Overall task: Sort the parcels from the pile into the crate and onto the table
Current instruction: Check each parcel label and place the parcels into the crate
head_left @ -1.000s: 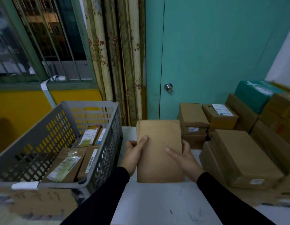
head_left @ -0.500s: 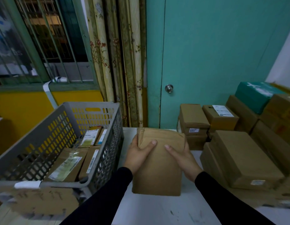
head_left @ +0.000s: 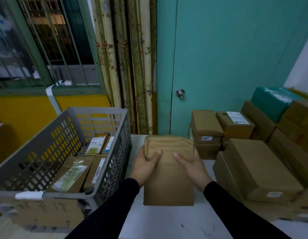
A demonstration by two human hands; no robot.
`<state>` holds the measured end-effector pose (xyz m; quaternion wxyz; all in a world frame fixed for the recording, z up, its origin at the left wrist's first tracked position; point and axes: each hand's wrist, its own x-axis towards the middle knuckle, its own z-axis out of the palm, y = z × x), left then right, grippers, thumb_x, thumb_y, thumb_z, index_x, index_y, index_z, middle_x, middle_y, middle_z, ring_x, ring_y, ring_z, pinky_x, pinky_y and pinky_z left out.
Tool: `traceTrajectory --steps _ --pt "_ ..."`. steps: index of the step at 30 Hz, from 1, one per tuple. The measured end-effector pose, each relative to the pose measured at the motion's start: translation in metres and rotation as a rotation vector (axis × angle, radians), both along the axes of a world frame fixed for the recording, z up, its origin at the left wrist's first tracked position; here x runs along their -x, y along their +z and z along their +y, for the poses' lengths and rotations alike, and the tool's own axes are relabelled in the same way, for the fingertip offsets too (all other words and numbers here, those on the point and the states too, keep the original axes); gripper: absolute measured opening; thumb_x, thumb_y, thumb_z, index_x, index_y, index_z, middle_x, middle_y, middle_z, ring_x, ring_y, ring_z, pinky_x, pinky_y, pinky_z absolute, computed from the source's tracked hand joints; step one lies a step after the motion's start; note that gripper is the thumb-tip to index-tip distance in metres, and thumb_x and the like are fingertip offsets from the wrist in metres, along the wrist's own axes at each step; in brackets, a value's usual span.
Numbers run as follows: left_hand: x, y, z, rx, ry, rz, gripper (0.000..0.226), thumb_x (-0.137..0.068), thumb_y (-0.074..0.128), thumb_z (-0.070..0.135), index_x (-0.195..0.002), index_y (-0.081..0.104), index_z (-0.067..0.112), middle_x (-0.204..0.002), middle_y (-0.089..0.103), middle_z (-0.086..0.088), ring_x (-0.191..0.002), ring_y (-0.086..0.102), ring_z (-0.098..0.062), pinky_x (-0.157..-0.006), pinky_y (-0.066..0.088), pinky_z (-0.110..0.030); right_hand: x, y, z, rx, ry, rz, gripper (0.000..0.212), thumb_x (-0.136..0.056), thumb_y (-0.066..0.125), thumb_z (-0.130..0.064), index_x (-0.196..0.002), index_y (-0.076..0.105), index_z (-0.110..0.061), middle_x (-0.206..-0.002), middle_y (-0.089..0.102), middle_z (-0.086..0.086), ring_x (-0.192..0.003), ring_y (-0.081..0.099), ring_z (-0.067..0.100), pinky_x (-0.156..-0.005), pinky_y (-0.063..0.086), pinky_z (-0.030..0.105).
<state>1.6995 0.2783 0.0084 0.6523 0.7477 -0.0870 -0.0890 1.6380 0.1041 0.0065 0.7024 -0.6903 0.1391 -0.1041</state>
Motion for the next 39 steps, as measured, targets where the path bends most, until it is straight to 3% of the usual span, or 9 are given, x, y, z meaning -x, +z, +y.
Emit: traceTrajectory --steps 4,7,10,14,18,23,26,35,39 --pt "-0.002 -0.007 0.002 -0.021 -0.014 0.059 0.057 -0.091 0.071 0.042 -0.141 0.049 0.027 -0.131 0.064 0.002 -0.111 0.063 -0.009 -0.085 0.052 -0.022 0.002 -0.006 -0.001 0.007 0.002 0.035 0.081 -0.085 0.078 -0.041 -0.152 0.032 -0.042 -0.138 0.057 -0.006 -0.125 0.057 0.020 -0.107 0.049 0.052" --pt "-0.005 0.005 0.007 0.067 -0.075 0.189 0.070 -0.088 0.074 0.043 -0.146 0.043 0.023 -0.139 0.059 -0.001 -0.109 0.064 -0.009 -0.077 0.055 -0.017 0.003 -0.005 -0.010 -0.131 0.017 0.063 0.073 -0.081 0.071 -0.055 -0.145 0.036 -0.047 -0.136 0.056 -0.005 -0.118 0.060 0.019 -0.100 0.054 0.047" --pt "-0.014 0.015 0.010 0.176 -0.090 0.387 0.089 -0.080 0.068 0.069 -0.151 0.041 0.024 -0.143 0.056 -0.003 -0.121 0.058 -0.019 -0.108 0.046 -0.038 -0.002 0.000 -0.017 -0.259 -0.039 0.098 0.058 -0.076 0.057 -0.073 -0.128 0.046 -0.050 -0.132 0.058 0.000 -0.115 0.062 0.024 -0.100 0.053 0.052" --pt "-0.024 0.005 0.008 0.173 -0.071 0.452 0.065 -0.084 0.074 0.056 -0.135 0.059 0.018 -0.118 0.074 -0.008 -0.108 0.071 -0.027 -0.100 0.055 -0.046 -0.007 0.013 -0.021 -0.401 0.000 0.136 0.041 -0.100 0.045 -0.056 -0.129 0.055 -0.028 -0.112 0.069 0.003 -0.099 0.069 0.020 -0.077 0.056 0.037" --pt "-0.019 -0.007 0.002 0.178 -0.060 0.398 0.058 -0.085 0.080 0.025 -0.136 0.053 0.014 -0.118 0.073 -0.008 -0.105 0.072 -0.025 -0.091 0.058 -0.039 -0.006 0.009 -0.021 -0.335 0.106 0.206 0.047 -0.092 0.066 -0.040 -0.134 0.058 -0.019 -0.113 0.074 0.002 -0.104 0.071 0.022 -0.081 0.057 0.035" --pt "-0.008 -0.013 -0.005 0.059 -0.032 0.201 0.066 -0.082 0.083 0.032 -0.136 0.046 0.024 -0.118 0.068 0.003 -0.106 0.068 -0.014 -0.088 0.057 -0.029 -0.007 0.001 -0.015 -0.056 0.060 0.198 0.087 -0.076 0.082 -0.043 -0.146 0.033 -0.030 -0.122 0.057 -0.008 -0.114 0.060 0.020 -0.103 0.051 0.047" --pt "-0.004 -0.013 -0.006 0.037 -0.006 0.145 0.058 -0.085 0.081 0.026 -0.133 0.047 0.024 -0.115 0.068 0.006 -0.102 0.066 -0.008 -0.076 0.053 -0.017 -0.006 -0.002 -0.014 0.006 0.058 0.179 0.083 -0.078 0.082 -0.044 -0.145 0.035 -0.033 -0.128 0.058 -0.007 -0.117 0.058 0.020 -0.108 0.048 0.048" --pt "-0.003 -0.011 -0.008 -0.007 0.019 0.087 0.053 -0.085 0.081 0.025 -0.125 0.048 0.030 -0.110 0.067 0.012 -0.099 0.064 -0.003 -0.075 0.049 -0.015 -0.007 -0.004 -0.013 0.003 0.021 0.118 0.071 -0.084 0.080 -0.037 -0.142 0.039 -0.033 -0.123 0.059 -0.010 -0.114 0.058 0.016 -0.104 0.049 0.042" --pt "-0.005 -0.010 -0.008 -0.026 0.026 0.054 0.055 -0.085 0.080 0.026 -0.129 0.046 0.030 -0.113 0.065 0.013 -0.101 0.062 -0.002 -0.078 0.049 -0.017 -0.009 0.002 -0.013 0.006 0.043 0.080 0.069 -0.087 0.078 -0.033 -0.144 0.039 -0.031 -0.125 0.059 -0.011 -0.110 0.057 0.008 -0.084 0.048 0.025"
